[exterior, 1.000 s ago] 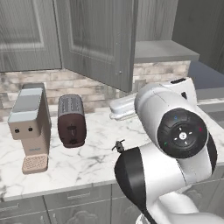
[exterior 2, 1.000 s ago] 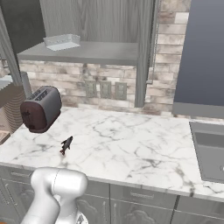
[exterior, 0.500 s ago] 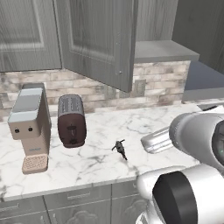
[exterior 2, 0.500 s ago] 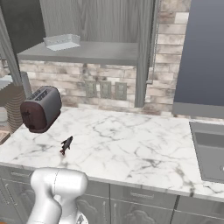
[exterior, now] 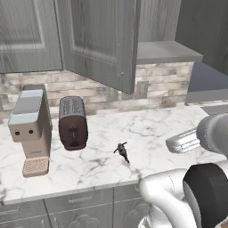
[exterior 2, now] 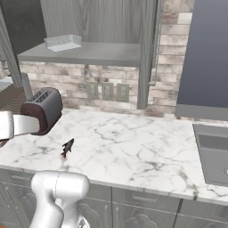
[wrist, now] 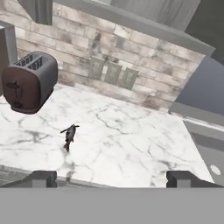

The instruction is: Retrieve the tupperware from the cabinet, then place the raw meat into the tupperware to avoid contamination.

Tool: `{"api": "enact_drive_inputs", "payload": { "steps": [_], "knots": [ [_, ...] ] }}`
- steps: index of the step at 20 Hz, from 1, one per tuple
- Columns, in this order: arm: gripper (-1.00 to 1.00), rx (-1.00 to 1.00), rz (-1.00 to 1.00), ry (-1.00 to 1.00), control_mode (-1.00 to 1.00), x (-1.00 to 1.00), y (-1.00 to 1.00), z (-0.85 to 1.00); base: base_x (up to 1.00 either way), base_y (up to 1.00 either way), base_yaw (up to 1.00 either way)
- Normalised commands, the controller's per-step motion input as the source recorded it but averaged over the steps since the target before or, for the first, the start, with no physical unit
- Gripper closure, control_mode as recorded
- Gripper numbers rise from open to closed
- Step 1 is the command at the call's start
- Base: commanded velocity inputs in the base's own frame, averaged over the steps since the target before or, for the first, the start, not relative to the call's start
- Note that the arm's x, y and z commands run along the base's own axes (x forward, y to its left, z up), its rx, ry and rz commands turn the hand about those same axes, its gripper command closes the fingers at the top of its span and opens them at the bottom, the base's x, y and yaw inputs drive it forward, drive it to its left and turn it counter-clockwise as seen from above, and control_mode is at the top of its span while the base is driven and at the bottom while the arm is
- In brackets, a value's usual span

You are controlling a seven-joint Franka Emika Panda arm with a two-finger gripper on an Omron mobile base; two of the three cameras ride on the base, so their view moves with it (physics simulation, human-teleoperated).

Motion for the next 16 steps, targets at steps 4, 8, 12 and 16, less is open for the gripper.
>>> {"api": "enact_drive_inputs", "payload": {
  "steps": [4,8,12,16],
  "knots": [
    [-1.00,0.13,0.03,-0.05,-1.00,0.17,-0.47,0.21,0.00,0.00,0.00],
    [-1.00,0.13,0.05,-0.06,-1.00,0.16,-0.39,0.28,0.00,0.00,0.00],
    [-1.00,0.13,0.04,-0.03,-1.00,0.27,-0.29,0.40,0.00,0.00,0.00],
    [-1.00,0.11,0.03,-0.02,-1.00,0.42,-0.16,0.40,0.00,0.00,0.00]
  ]
}}
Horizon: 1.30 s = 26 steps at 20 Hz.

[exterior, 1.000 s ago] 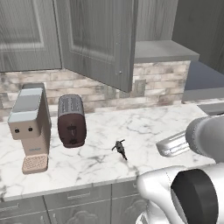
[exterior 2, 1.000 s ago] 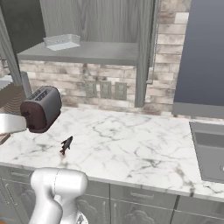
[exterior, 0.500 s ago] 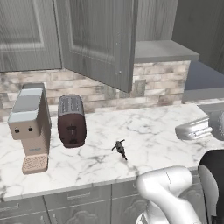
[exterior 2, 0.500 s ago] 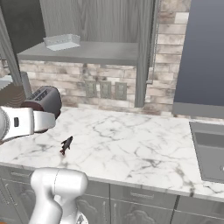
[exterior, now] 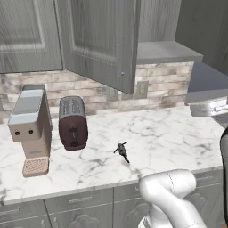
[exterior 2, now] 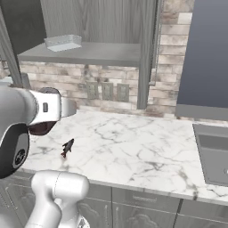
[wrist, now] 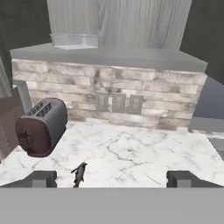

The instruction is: Retrieve the tupperware from the cabinet, then place the raw meat into the tupperware to avoid contamination.

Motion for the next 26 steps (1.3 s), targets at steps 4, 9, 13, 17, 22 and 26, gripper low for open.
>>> {"api": "enact_drive_inputs", "payload": {
  "steps": [4,9,13,17,22,26],
  "knots": [
    [-1.00,0.07,0.04,-0.06,-1.00,0.47,-0.04,0.24,0.00,0.00,0.00],
    [-1.00,0.06,0.02,-0.13,-1.00,0.42,0.06,0.09,0.00,0.00,0.00],
    [-1.00,0.05,0.00,-0.17,-1.00,0.39,0.14,0.06,0.00,0.00,0.00],
    [-1.00,0.05,0.01,-0.20,-1.00,0.45,0.20,0.03,0.00,0.00,0.00],
    [-1.00,0.08,0.03,-0.15,-1.00,0.48,0.21,0.16,0.00,0.00,0.00],
    [-1.00,0.11,0.05,-0.04,-1.00,0.47,0.19,0.25,0.00,0.00,0.00]
  ]
}}
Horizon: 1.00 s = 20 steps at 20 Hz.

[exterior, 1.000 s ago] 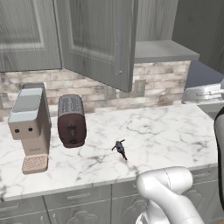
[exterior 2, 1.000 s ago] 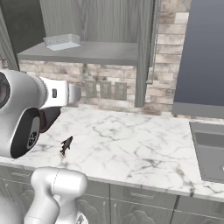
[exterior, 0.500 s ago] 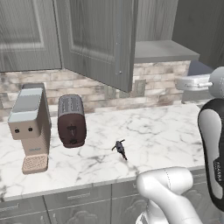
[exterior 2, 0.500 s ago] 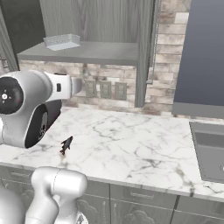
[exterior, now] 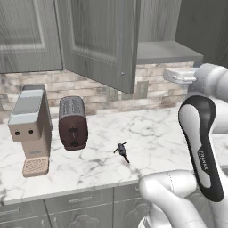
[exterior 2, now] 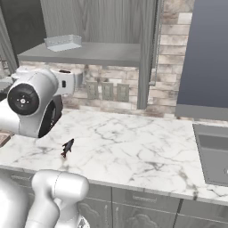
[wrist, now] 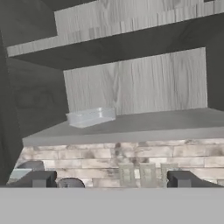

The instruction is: Retrieve the tupperware from the cabinet, then place the raw meat into the tupperware to avoid contamination.

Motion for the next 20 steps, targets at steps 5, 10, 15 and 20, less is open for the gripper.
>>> {"api": "enact_drive_inputs", "payload": {
  "steps": [5,10,15,20],
  "knots": [
    [-1.00,0.11,0.10,0.01,-1.00,0.46,0.20,0.15,0.00,0.00,0.00],
    [-1.00,0.09,0.20,0.13,-1.00,0.21,0.17,-0.01,0.00,0.00,0.00],
    [-1.00,0.08,0.24,0.12,-1.00,0.18,0.20,-0.10,0.00,0.00,0.00],
    [-1.00,0.05,0.20,0.02,-1.00,0.37,0.31,-0.08,0.00,0.00,0.00]
  ]
}}
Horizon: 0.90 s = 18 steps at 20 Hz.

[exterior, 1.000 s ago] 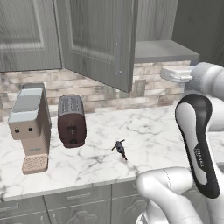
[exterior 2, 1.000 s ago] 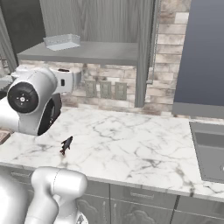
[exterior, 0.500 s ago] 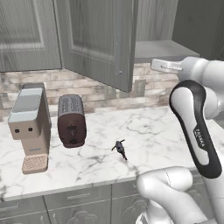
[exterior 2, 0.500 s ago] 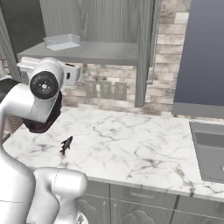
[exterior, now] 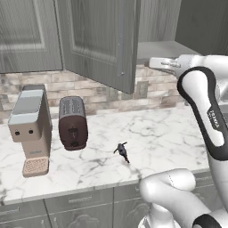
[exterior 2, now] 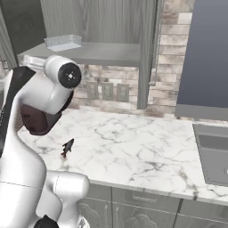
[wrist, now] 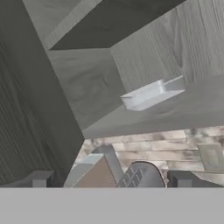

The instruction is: Retrieve the tupperware from the cabinet, then place the raw meat into the tupperware to avoid contamination.

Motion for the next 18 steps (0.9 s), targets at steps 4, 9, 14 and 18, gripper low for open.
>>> {"api": "enact_drive_inputs", "payload": {
  "steps": [4,9,14,18],
  "knots": [
    [-1.00,0.04,0.17,0.00,-1.00,0.35,0.36,-0.09,0.00,0.00,0.00],
    [-1.00,0.03,0.16,0.03,-1.00,0.47,0.30,-0.08,0.00,0.00,0.00],
    [-1.00,0.05,0.16,0.10,-1.00,0.49,0.21,-0.03,0.00,0.00,0.00],
    [-1.00,0.04,0.17,0.08,-1.00,0.34,0.36,-0.07,0.00,0.00,0.00]
  ]
}}
